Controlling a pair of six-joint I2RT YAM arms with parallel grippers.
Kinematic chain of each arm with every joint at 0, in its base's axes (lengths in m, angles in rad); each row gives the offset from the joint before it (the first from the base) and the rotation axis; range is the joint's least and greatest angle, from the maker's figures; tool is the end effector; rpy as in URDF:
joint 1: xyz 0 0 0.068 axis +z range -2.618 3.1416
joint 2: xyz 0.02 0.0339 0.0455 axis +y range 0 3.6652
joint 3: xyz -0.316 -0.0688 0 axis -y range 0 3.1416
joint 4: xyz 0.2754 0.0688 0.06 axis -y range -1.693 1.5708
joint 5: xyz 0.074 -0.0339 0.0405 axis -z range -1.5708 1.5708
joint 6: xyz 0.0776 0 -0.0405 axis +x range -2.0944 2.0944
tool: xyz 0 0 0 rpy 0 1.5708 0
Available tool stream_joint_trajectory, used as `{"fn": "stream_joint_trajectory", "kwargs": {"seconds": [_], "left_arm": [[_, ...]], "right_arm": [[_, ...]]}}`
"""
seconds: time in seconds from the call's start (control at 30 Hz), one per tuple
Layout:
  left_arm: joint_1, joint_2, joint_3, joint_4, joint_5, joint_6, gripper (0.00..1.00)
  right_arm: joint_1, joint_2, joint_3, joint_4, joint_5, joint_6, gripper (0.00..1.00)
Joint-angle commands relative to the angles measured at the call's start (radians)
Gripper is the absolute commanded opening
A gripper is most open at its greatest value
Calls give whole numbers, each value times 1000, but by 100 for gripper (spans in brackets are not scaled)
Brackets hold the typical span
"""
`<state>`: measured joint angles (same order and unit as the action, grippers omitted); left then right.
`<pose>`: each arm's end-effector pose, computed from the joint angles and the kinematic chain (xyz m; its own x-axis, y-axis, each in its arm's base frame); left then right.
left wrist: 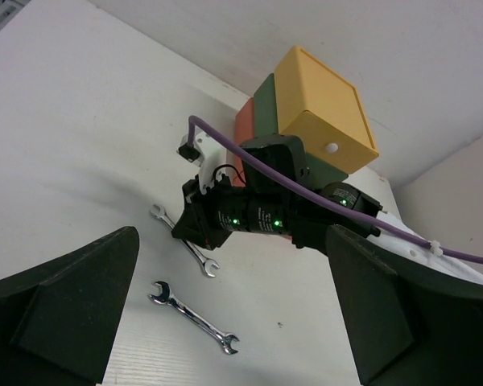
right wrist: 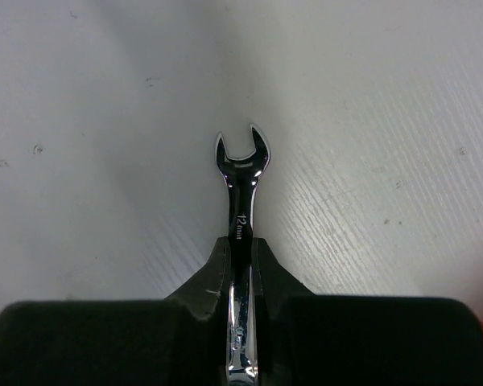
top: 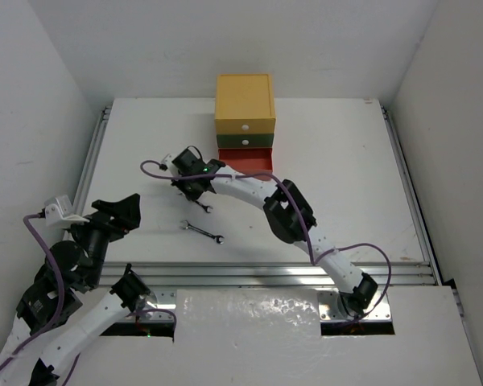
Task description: Sort the tools into containers
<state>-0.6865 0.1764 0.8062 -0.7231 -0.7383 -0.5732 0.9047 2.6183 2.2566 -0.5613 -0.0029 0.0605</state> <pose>0.0539 0.0233 0.3674 -0.0337 -0.4910 -0.8705 -0.0807 0.8695 -0.4873 0.4101 0.5222 0.1092 -0.5394 -0.5885 -0.6022 -0.7561 0.6533 0.0388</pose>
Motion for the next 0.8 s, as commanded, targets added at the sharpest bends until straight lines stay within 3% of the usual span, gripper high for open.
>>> {"fn": "stream_joint_trajectory", "kwargs": {"seconds": [0.0, 0.1, 0.23, 0.43, 0.77], "left_arm": [[7, -12, 14, 30, 8, 12, 100], [8, -18, 14, 30, 8, 10, 100], [8, -15, 13, 31, 7, 12, 100], [8, -12, 14, 27, 2, 6, 100], [7, -6, 16, 25, 5, 9, 100]], "right_arm": [[-4, 54, -132, -239, 53, -5, 0], [-4, -66, -282, -218, 55, 24, 0], [-4, -265, -543, -56, 26, 47, 0], [-6, -409, -609, 30, 63, 29, 0], [-10, -504, -670, 64, 87, 9, 0]]}}
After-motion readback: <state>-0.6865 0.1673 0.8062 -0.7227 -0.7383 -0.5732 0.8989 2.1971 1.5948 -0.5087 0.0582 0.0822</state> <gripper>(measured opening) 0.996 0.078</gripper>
